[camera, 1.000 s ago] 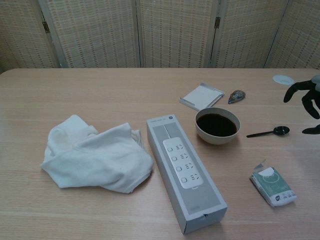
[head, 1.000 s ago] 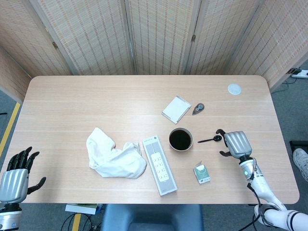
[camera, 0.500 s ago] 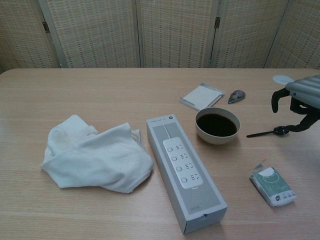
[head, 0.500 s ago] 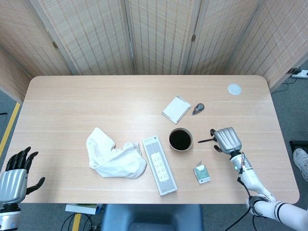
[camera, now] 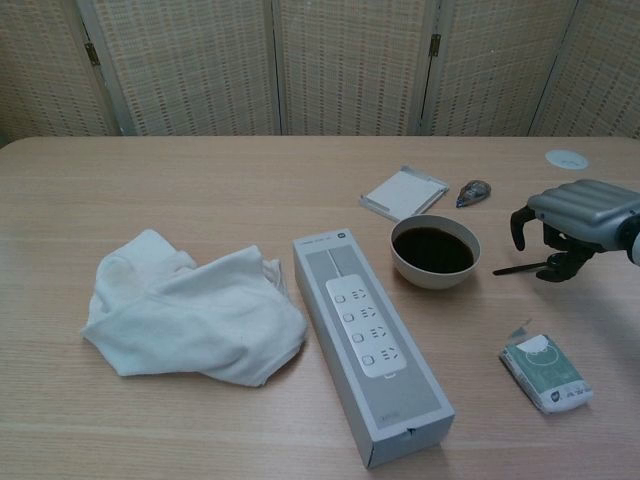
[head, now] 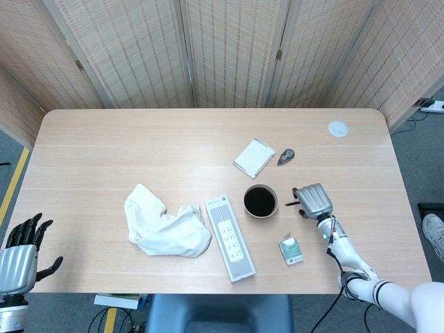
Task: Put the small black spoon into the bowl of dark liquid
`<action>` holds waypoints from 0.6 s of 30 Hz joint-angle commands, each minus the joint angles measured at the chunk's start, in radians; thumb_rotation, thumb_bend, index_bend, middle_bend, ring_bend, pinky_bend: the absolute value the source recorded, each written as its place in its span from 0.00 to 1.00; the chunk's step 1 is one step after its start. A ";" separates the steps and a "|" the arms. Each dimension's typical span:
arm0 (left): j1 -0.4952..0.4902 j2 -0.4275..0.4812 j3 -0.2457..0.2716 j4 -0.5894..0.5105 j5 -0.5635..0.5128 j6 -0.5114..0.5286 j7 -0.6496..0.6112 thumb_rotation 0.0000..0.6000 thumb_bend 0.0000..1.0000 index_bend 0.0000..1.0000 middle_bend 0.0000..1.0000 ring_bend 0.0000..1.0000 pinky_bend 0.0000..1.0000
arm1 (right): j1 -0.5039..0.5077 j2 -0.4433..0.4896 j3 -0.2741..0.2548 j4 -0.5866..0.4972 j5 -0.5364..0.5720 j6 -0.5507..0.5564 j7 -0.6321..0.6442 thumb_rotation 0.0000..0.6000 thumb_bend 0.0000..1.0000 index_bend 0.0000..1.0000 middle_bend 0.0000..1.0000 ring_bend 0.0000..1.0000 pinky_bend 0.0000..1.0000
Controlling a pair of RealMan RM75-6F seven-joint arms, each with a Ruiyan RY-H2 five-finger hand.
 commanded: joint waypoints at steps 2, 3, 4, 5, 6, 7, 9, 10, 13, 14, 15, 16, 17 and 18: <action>0.002 0.000 0.000 0.002 -0.003 0.000 -0.001 1.00 0.25 0.19 0.08 0.11 0.14 | 0.016 -0.019 0.001 0.023 0.008 -0.024 -0.006 1.00 0.19 0.45 0.97 1.00 1.00; 0.002 0.000 0.000 0.003 -0.003 0.000 -0.002 1.00 0.25 0.19 0.08 0.11 0.14 | 0.018 -0.020 0.002 0.026 0.009 -0.026 -0.007 1.00 0.19 0.45 0.97 1.00 1.00; 0.004 0.001 0.000 0.004 -0.005 0.001 -0.003 1.00 0.25 0.19 0.08 0.11 0.14 | 0.022 -0.024 0.003 0.031 0.014 -0.035 -0.009 1.00 0.19 0.45 0.97 1.00 1.00; 0.005 0.000 0.000 0.006 -0.006 0.001 -0.005 1.00 0.25 0.19 0.08 0.11 0.14 | 0.026 -0.026 0.005 0.036 0.019 -0.043 -0.010 1.00 0.20 0.45 0.97 1.00 1.00; 0.006 0.000 0.000 0.007 -0.006 0.001 -0.006 1.00 0.25 0.19 0.08 0.11 0.14 | 0.028 -0.027 0.006 0.037 0.021 -0.047 -0.012 1.00 0.20 0.45 0.97 1.00 1.00; 0.006 -0.001 0.001 0.008 -0.006 0.001 -0.007 1.00 0.25 0.19 0.08 0.11 0.14 | 0.030 -0.028 0.006 0.039 0.024 -0.051 -0.014 1.00 0.21 0.45 0.97 1.00 1.00; 0.006 -0.002 0.001 0.011 -0.007 0.000 -0.008 1.00 0.25 0.19 0.08 0.11 0.14 | 0.034 -0.030 0.007 0.041 0.030 -0.059 -0.018 1.00 0.22 0.45 0.97 1.00 1.00; 0.006 -0.003 0.001 0.012 -0.007 -0.001 -0.009 1.00 0.25 0.19 0.08 0.11 0.14 | 0.036 -0.031 0.008 0.044 0.034 -0.064 -0.021 1.00 0.23 0.45 0.97 1.00 1.00; 0.007 -0.004 0.001 0.016 -0.008 -0.002 -0.011 1.00 0.25 0.19 0.08 0.11 0.14 | 0.041 -0.035 0.009 0.050 0.042 -0.074 -0.029 1.00 0.25 0.46 0.97 1.00 1.00; 0.007 -0.005 0.000 0.017 -0.009 -0.002 -0.011 1.00 0.25 0.19 0.08 0.11 0.14 | 0.043 -0.037 0.009 0.053 0.045 -0.076 -0.032 1.00 0.25 0.47 0.97 1.00 1.00; 0.007 -0.005 0.000 0.017 -0.009 -0.002 -0.012 1.00 0.25 0.19 0.08 0.11 0.14 | 0.045 -0.039 0.009 0.056 0.046 -0.079 -0.033 1.00 0.26 0.47 0.97 1.00 1.00; 0.008 -0.005 0.000 0.018 -0.010 -0.003 -0.013 1.00 0.25 0.19 0.08 0.11 0.14 | 0.047 -0.042 0.009 0.059 0.048 -0.082 -0.035 1.00 0.26 0.47 0.97 1.00 1.00; 0.008 -0.005 0.000 0.019 -0.011 -0.004 -0.013 1.00 0.25 0.19 0.08 0.11 0.14 | 0.049 -0.044 0.008 0.061 0.050 -0.086 -0.038 1.00 0.26 0.47 0.97 1.00 1.00; 0.008 -0.006 0.000 0.020 -0.012 -0.004 -0.013 1.00 0.25 0.19 0.08 0.11 0.14 | 0.051 -0.046 0.008 0.063 0.052 -0.090 -0.040 1.00 0.26 0.47 0.97 1.00 1.00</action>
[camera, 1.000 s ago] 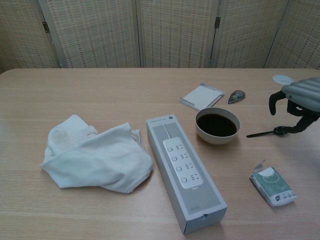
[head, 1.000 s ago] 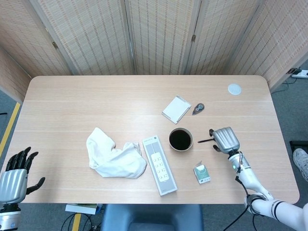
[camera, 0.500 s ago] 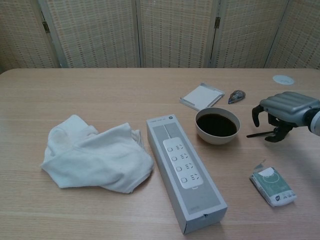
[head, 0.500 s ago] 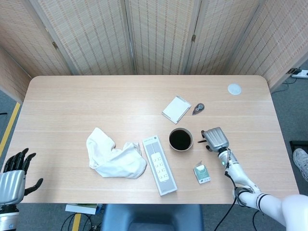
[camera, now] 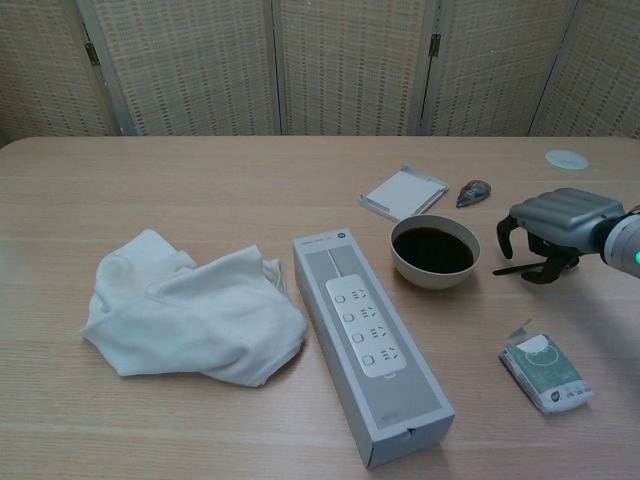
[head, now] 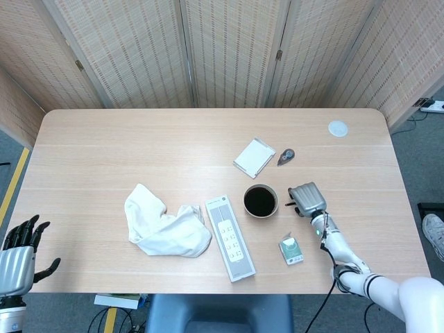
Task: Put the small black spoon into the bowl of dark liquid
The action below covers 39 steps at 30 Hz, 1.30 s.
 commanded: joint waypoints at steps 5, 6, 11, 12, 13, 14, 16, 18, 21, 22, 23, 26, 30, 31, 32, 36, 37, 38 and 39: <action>0.003 -0.002 0.000 0.005 -0.003 0.000 -0.003 1.00 0.25 0.19 0.08 0.11 0.14 | 0.011 -0.011 -0.001 0.010 0.011 -0.017 -0.010 1.00 0.26 0.48 0.97 1.00 1.00; 0.003 -0.002 0.000 0.005 -0.004 -0.001 -0.004 1.00 0.25 0.19 0.08 0.11 0.14 | 0.011 -0.012 -0.002 0.011 0.012 -0.018 -0.011 1.00 0.26 0.48 0.97 1.00 1.00; 0.006 -0.002 0.000 0.009 -0.004 0.001 -0.007 1.00 0.25 0.19 0.08 0.11 0.14 | 0.008 -0.008 -0.010 0.002 0.008 -0.014 -0.014 1.00 0.26 0.49 0.97 1.00 1.00; 0.006 -0.003 0.000 0.009 -0.004 0.001 -0.007 1.00 0.25 0.19 0.08 0.11 0.14 | 0.006 -0.006 -0.012 -0.002 0.006 -0.011 -0.013 1.00 0.26 0.49 0.97 1.00 1.00; 0.006 -0.003 0.000 0.010 -0.004 0.001 -0.008 1.00 0.25 0.19 0.08 0.11 0.14 | 0.004 -0.003 -0.015 -0.006 0.004 -0.009 -0.012 1.00 0.26 0.49 0.97 1.00 1.00; 0.006 -0.003 0.000 0.010 -0.004 0.001 -0.008 1.00 0.25 0.19 0.08 0.11 0.14 | 0.002 -0.001 -0.017 -0.009 0.001 -0.006 -0.011 1.00 0.26 0.50 0.97 1.00 1.00; 0.006 -0.005 0.001 0.012 -0.003 0.000 -0.009 1.00 0.25 0.19 0.08 0.11 0.14 | -0.002 0.004 -0.024 -0.016 -0.003 -0.002 -0.013 1.00 0.27 0.50 0.97 1.00 1.00; 0.007 -0.006 0.001 0.013 -0.003 0.000 -0.010 1.00 0.25 0.19 0.08 0.11 0.14 | -0.006 0.009 -0.030 -0.021 -0.005 0.001 -0.018 1.00 0.26 0.50 0.97 1.00 1.00; 0.008 -0.007 0.001 0.015 -0.003 0.001 -0.012 1.00 0.25 0.19 0.08 0.11 0.14 | -0.011 0.016 -0.036 -0.030 -0.008 0.007 -0.021 1.00 0.27 0.51 0.97 1.00 1.00; 0.008 -0.007 0.001 0.016 -0.003 0.001 -0.013 1.00 0.25 0.19 0.08 0.11 0.14 | -0.012 0.017 -0.037 -0.030 -0.010 0.009 -0.021 1.00 0.27 0.51 0.97 1.00 1.00; 0.008 -0.007 0.001 0.017 -0.003 0.000 -0.013 1.00 0.25 0.19 0.08 0.11 0.14 | -0.013 0.018 -0.038 -0.030 -0.011 0.011 -0.021 1.00 0.27 0.51 0.97 1.00 1.00; 0.008 -0.008 0.001 0.018 -0.003 -0.002 -0.013 1.00 0.25 0.19 0.08 0.11 0.14 | -0.012 0.016 -0.034 -0.023 -0.008 0.010 -0.018 1.00 0.28 0.51 0.97 1.00 1.00; 0.009 -0.008 0.000 0.020 -0.004 0.000 -0.015 1.00 0.25 0.19 0.08 0.11 0.14 | -0.008 0.009 -0.034 -0.012 -0.009 0.006 -0.019 1.00 0.28 0.51 0.97 1.00 1.00; 0.010 -0.008 0.000 0.021 -0.004 0.000 -0.016 1.00 0.25 0.19 0.08 0.11 0.14 | -0.007 0.007 -0.035 -0.009 -0.009 0.005 -0.019 1.00 0.28 0.52 0.97 1.00 1.00; 0.010 -0.007 0.000 0.021 -0.005 -0.001 -0.016 1.00 0.25 0.19 0.08 0.11 0.14 | -0.006 0.004 -0.034 -0.004 -0.008 0.002 -0.019 1.00 0.28 0.52 0.97 1.00 1.00; 0.011 -0.006 0.000 0.022 -0.006 0.000 -0.019 1.00 0.25 0.19 0.08 0.11 0.14 | -0.004 -0.003 -0.035 0.006 -0.010 0.001 -0.020 1.00 0.28 0.52 0.97 1.00 1.00; 0.011 -0.006 0.000 0.022 -0.006 0.000 -0.020 1.00 0.25 0.19 0.08 0.11 0.14 | -0.004 -0.004 -0.035 0.008 -0.010 0.001 -0.021 1.00 0.28 0.52 0.97 1.00 1.00; 0.011 -0.006 -0.001 0.023 -0.005 0.000 -0.020 1.00 0.25 0.19 0.08 0.11 0.14 | -0.003 -0.004 -0.035 0.008 -0.010 0.001 -0.022 1.00 0.28 0.52 0.97 1.00 1.00; 0.011 -0.006 0.000 0.023 -0.005 0.000 -0.021 1.00 0.25 0.19 0.08 0.11 0.14 | -0.003 -0.005 -0.035 0.009 -0.010 0.001 -0.023 1.00 0.28 0.52 0.97 1.00 1.00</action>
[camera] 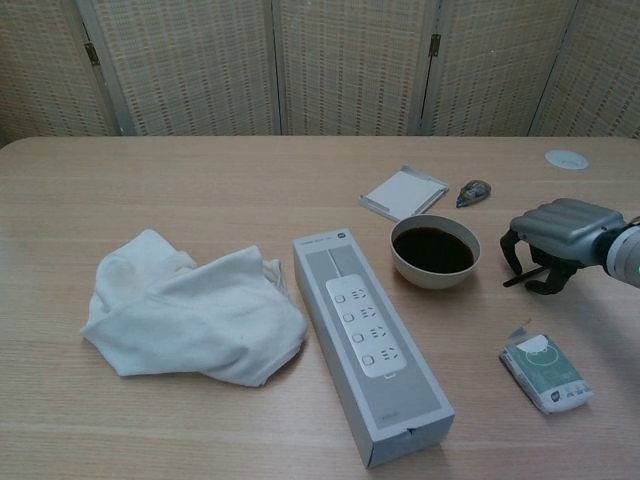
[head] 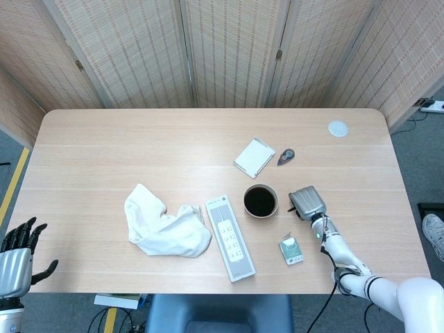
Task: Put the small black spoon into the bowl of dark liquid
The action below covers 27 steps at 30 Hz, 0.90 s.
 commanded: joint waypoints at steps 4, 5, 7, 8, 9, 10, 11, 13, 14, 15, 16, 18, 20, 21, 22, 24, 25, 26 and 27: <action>0.000 -0.001 0.000 0.003 0.000 -0.001 -0.004 1.00 0.25 0.19 0.08 0.11 0.14 | 0.002 -0.002 -0.001 0.003 -0.001 -0.001 -0.005 1.00 0.28 0.53 0.97 1.00 1.00; 0.001 -0.001 0.000 0.004 0.000 -0.002 -0.005 1.00 0.25 0.19 0.08 0.11 0.14 | 0.002 -0.002 -0.001 0.004 0.000 -0.002 -0.006 1.00 0.29 0.53 0.97 1.00 1.00; 0.001 -0.001 0.000 0.005 0.000 -0.001 -0.005 1.00 0.25 0.19 0.08 0.11 0.14 | 0.002 -0.003 0.000 0.005 0.001 -0.003 -0.007 1.00 0.29 0.53 0.97 1.00 1.00; 0.001 -0.002 0.000 0.005 0.000 -0.001 -0.005 1.00 0.25 0.19 0.08 0.11 0.14 | 0.003 -0.003 0.000 0.005 0.001 -0.004 -0.008 1.00 0.29 0.53 0.97 1.00 1.00; 0.002 -0.001 0.000 0.006 0.000 -0.001 -0.006 1.00 0.25 0.19 0.08 0.11 0.14 | 0.004 -0.004 0.000 0.007 0.002 -0.005 -0.009 1.00 0.29 0.53 0.97 1.00 1.00; 0.002 -0.001 0.000 0.006 0.000 -0.001 -0.006 1.00 0.25 0.19 0.08 0.11 0.14 | 0.004 -0.005 0.000 0.009 0.002 -0.006 -0.011 1.00 0.29 0.53 0.97 1.00 1.00; 0.002 -0.001 0.000 0.006 0.001 -0.001 -0.007 1.00 0.25 0.19 0.08 0.11 0.14 | 0.004 -0.006 0.000 0.010 0.003 -0.006 -0.011 1.00 0.29 0.53 0.97 1.00 1.00; 0.002 -0.001 0.000 0.006 0.000 -0.001 -0.008 1.00 0.25 0.19 0.08 0.11 0.14 | 0.005 -0.008 0.001 0.013 0.003 -0.008 -0.011 1.00 0.29 0.53 0.97 1.00 1.00; 0.002 -0.001 0.001 0.007 0.000 -0.001 -0.006 1.00 0.25 0.19 0.08 0.11 0.14 | 0.006 -0.009 0.001 0.014 0.003 -0.009 -0.011 1.00 0.29 0.53 0.97 1.00 1.00; 0.003 -0.001 0.001 0.007 0.000 -0.001 -0.006 1.00 0.25 0.19 0.08 0.11 0.14 | 0.007 -0.010 0.001 0.016 0.003 -0.009 -0.010 1.00 0.29 0.53 0.97 1.00 1.00; 0.003 -0.001 0.001 0.007 0.000 -0.001 -0.006 1.00 0.25 0.19 0.08 0.11 0.14 | 0.007 -0.011 0.001 0.017 0.002 -0.011 -0.010 1.00 0.29 0.53 0.97 1.00 1.00; 0.004 -0.001 0.001 0.007 -0.001 -0.002 -0.006 1.00 0.25 0.19 0.08 0.11 0.14 | 0.009 -0.014 0.001 0.021 0.002 -0.013 -0.010 1.00 0.29 0.53 0.97 1.00 1.00; 0.004 -0.001 0.001 0.007 -0.001 -0.002 -0.007 1.00 0.25 0.19 0.08 0.11 0.14 | 0.010 -0.017 0.000 0.026 0.001 -0.016 -0.010 1.00 0.29 0.53 0.97 1.00 1.00; 0.005 -0.001 0.001 0.007 -0.001 -0.001 -0.007 1.00 0.25 0.19 0.08 0.11 0.14 | 0.010 -0.019 -0.001 0.028 0.001 -0.016 -0.010 1.00 0.29 0.53 0.97 1.00 1.00; 0.005 -0.001 0.001 0.008 -0.001 -0.001 -0.006 1.00 0.25 0.19 0.08 0.11 0.14 | 0.011 -0.020 -0.001 0.030 0.000 -0.017 -0.009 1.00 0.29 0.53 0.97 1.00 1.00; 0.006 0.000 0.001 0.009 -0.002 -0.001 -0.008 1.00 0.25 0.19 0.08 0.11 0.14 | 0.012 -0.024 -0.001 0.034 -0.001 -0.018 -0.008 1.00 0.29 0.53 0.97 1.00 1.00; 0.006 0.000 0.001 0.009 -0.002 -0.001 -0.008 1.00 0.25 0.19 0.08 0.11 0.14 | 0.012 -0.026 -0.002 0.036 -0.002 -0.019 -0.008 1.00 0.29 0.53 0.97 1.00 1.00; 0.007 0.000 0.002 0.010 -0.002 -0.001 -0.009 1.00 0.25 0.19 0.08 0.11 0.14 | 0.012 -0.028 -0.002 0.039 -0.003 -0.020 -0.007 1.00 0.29 0.53 0.97 1.00 1.00; 0.007 0.000 0.002 0.010 -0.002 -0.001 -0.011 1.00 0.25 0.19 0.08 0.11 0.14 | 0.013 -0.030 -0.003 0.042 -0.003 -0.022 -0.007 1.00 0.29 0.53 0.97 1.00 1.00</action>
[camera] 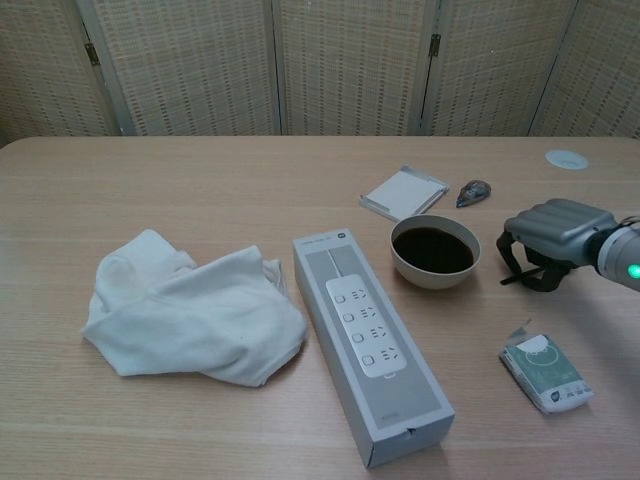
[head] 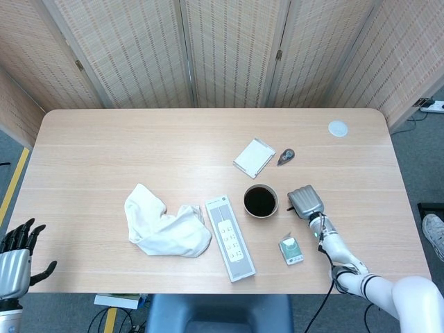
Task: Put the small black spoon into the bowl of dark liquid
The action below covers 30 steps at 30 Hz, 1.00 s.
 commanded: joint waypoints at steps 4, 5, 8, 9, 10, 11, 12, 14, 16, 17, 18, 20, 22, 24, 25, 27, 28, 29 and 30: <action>0.003 -0.001 0.000 0.004 -0.001 0.002 -0.006 1.00 0.25 0.19 0.08 0.11 0.14 | 0.000 -0.008 -0.002 0.010 -0.007 0.002 0.010 1.00 0.31 0.55 0.98 1.00 1.00; 0.003 -0.001 0.000 0.005 -0.001 0.002 -0.007 1.00 0.25 0.19 0.08 0.11 0.14 | -0.001 -0.008 -0.002 0.010 -0.009 0.004 0.014 1.00 0.32 0.56 0.98 1.00 1.00; 0.004 -0.001 0.000 0.006 0.001 0.003 -0.008 1.00 0.25 0.19 0.08 0.11 0.14 | -0.007 -0.005 0.000 0.011 -0.021 0.021 0.039 1.00 0.35 0.60 0.98 1.00 1.00; 0.004 -0.001 0.000 0.006 0.001 0.003 -0.008 1.00 0.25 0.19 0.08 0.11 0.14 | -0.008 -0.003 0.001 0.009 -0.024 0.027 0.048 1.00 0.36 0.61 0.98 1.00 1.00; 0.003 -0.002 0.000 0.006 0.002 0.003 -0.008 1.00 0.25 0.19 0.08 0.11 0.14 | -0.010 -0.001 0.002 0.008 -0.028 0.033 0.057 1.00 0.37 0.62 0.98 1.00 1.00; 0.003 -0.002 0.000 0.005 0.003 0.003 -0.007 1.00 0.25 0.19 0.08 0.11 0.14 | -0.014 0.004 0.003 0.004 -0.034 0.042 0.069 1.00 0.38 0.63 0.98 1.00 1.00; 0.003 -0.002 0.000 0.005 0.004 0.004 -0.007 1.00 0.25 0.19 0.08 0.11 0.14 | -0.016 0.008 0.004 0.001 -0.038 0.050 0.078 1.00 0.39 0.63 0.98 1.00 1.00; 0.002 -0.002 0.000 0.003 0.005 0.004 -0.004 1.00 0.25 0.19 0.08 0.11 0.14 | -0.021 0.019 0.006 -0.009 -0.049 0.067 0.100 1.00 0.41 0.64 0.98 1.00 1.00; 0.002 -0.001 0.000 0.001 0.006 0.005 -0.003 1.00 0.25 0.19 0.08 0.11 0.14 | -0.026 0.032 0.008 -0.020 -0.058 0.083 0.117 1.00 0.42 0.65 0.98 1.00 1.00; 0.002 0.000 -0.001 -0.001 0.008 0.006 0.000 1.00 0.25 0.19 0.08 0.11 0.14 | -0.029 0.042 0.011 -0.032 -0.064 0.096 0.128 1.00 0.43 0.66 0.98 1.00 1.00; 0.002 0.000 -0.001 -0.002 0.009 0.007 0.001 1.00 0.25 0.19 0.08 0.11 0.14 | -0.032 0.051 0.014 -0.042 -0.068 0.107 0.138 1.00 0.43 0.66 0.98 1.00 1.00; 0.001 0.002 -0.001 -0.007 0.010 0.007 0.004 1.00 0.25 0.19 0.08 0.11 0.14 | -0.039 0.075 0.021 -0.071 -0.078 0.133 0.159 1.00 0.44 0.67 0.98 1.00 1.00; 0.001 0.003 -0.002 -0.010 0.011 0.008 0.008 1.00 0.25 0.19 0.08 0.11 0.14 | -0.045 0.099 0.028 -0.103 -0.085 0.156 0.175 1.00 0.44 0.68 0.98 1.00 1.00; 0.000 0.005 -0.002 -0.015 0.012 0.008 0.012 1.00 0.25 0.19 0.08 0.11 0.14 | -0.051 0.128 0.039 -0.145 -0.089 0.180 0.194 1.00 0.45 0.68 0.98 1.00 1.00; 0.000 0.005 -0.003 -0.017 0.012 0.008 0.013 1.00 0.25 0.19 0.08 0.11 0.14 | -0.053 0.140 0.045 -0.165 -0.090 0.190 0.204 1.00 0.45 0.69 0.98 1.00 1.00; -0.001 0.006 -0.002 -0.022 0.014 0.008 0.017 1.00 0.25 0.19 0.08 0.11 0.14 | -0.057 0.166 0.062 -0.216 -0.090 0.208 0.239 1.00 0.45 0.69 0.98 1.00 1.00; -0.002 0.007 -0.002 -0.024 0.015 0.008 0.019 1.00 0.25 0.19 0.08 0.11 0.14 | -0.058 0.176 0.070 -0.238 -0.090 0.215 0.259 1.00 0.45 0.69 0.98 1.00 1.00; -0.003 0.007 -0.003 -0.026 0.016 0.008 0.020 1.00 0.25 0.19 0.08 0.11 0.14 | -0.059 0.185 0.081 -0.267 -0.089 0.220 0.290 1.00 0.45 0.69 0.98 1.00 1.00; -0.003 0.007 -0.003 -0.028 0.017 0.008 0.021 1.00 0.25 0.19 0.08 0.11 0.14 | -0.059 0.189 0.089 -0.285 -0.088 0.223 0.317 1.00 0.45 0.70 0.98 1.00 1.00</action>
